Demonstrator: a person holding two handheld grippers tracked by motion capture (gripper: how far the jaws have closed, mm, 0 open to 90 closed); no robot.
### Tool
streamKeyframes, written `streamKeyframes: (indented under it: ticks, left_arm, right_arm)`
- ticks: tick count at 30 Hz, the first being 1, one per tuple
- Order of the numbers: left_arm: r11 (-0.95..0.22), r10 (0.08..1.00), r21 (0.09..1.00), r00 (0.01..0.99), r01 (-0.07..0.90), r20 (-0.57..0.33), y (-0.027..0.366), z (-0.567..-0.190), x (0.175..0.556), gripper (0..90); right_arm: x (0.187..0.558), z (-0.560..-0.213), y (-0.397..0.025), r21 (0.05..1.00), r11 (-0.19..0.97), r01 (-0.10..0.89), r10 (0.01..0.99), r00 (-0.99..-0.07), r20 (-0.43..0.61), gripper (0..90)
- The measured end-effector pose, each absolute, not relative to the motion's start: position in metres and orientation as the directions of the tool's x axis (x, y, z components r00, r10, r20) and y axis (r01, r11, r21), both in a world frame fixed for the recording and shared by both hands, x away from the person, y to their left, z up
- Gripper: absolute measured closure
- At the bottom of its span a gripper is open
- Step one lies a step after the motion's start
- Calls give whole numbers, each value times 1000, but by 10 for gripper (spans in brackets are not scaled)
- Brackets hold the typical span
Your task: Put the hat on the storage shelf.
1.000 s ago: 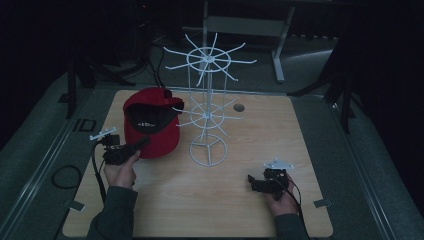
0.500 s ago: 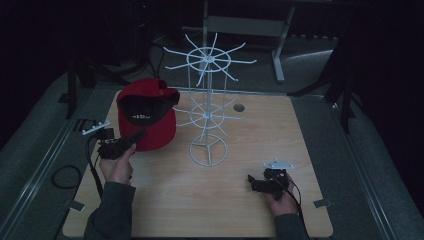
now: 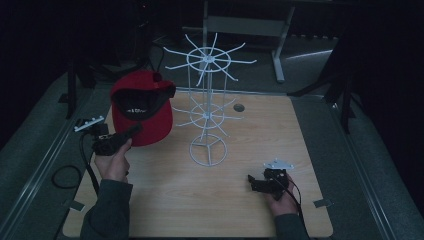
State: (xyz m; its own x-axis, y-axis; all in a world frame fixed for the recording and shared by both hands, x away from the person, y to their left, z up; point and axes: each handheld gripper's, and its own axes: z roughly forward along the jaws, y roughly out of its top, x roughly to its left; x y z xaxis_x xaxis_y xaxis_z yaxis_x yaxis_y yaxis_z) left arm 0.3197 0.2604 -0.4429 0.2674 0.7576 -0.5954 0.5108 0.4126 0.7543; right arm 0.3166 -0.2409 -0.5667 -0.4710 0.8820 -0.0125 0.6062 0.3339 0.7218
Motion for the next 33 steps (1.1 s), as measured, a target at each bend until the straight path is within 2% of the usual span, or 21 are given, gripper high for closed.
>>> streamKeyframes:
  ticks: [33]
  left_arm:
    - [416,755,801,328,430,-568,258,-401,318,834]
  right_arm:
    - [317,-567,-241,722,333,606,882,-471,-12,134]
